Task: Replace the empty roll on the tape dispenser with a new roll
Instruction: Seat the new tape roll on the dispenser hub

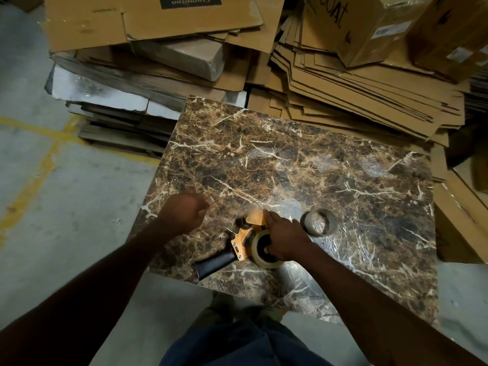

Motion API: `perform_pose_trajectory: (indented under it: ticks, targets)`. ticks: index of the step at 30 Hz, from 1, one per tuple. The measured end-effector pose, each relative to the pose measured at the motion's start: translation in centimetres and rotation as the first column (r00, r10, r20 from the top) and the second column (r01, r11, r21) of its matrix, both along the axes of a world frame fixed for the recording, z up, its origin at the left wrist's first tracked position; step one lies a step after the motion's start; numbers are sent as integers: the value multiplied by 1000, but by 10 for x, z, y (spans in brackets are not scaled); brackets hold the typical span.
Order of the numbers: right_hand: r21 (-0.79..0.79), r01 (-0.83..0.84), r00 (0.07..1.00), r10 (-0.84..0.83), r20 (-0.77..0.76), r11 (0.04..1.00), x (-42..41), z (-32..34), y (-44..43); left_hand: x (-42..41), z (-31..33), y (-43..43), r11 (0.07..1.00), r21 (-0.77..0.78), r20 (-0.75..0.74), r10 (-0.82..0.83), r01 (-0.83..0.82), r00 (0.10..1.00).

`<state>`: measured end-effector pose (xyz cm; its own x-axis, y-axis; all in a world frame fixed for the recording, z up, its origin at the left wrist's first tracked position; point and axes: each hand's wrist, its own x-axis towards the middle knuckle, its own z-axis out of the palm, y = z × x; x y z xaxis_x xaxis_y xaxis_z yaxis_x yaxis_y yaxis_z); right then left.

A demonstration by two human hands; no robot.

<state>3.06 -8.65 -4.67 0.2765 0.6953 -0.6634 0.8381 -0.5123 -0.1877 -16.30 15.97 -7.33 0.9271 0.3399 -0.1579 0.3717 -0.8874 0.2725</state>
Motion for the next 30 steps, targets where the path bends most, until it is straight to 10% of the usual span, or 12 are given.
perform_pose_trajectory:
  ticks: [18,30]
  targets:
    - [7,21,1000,-21,-11,1000,0,-3,1,112,5,-36,856,-401,-15,351,-327,936]
    - [70,69,997,-67,-32,995,-2,-6,-1,147,3,-72,905,-400,-123,101,-142,987]
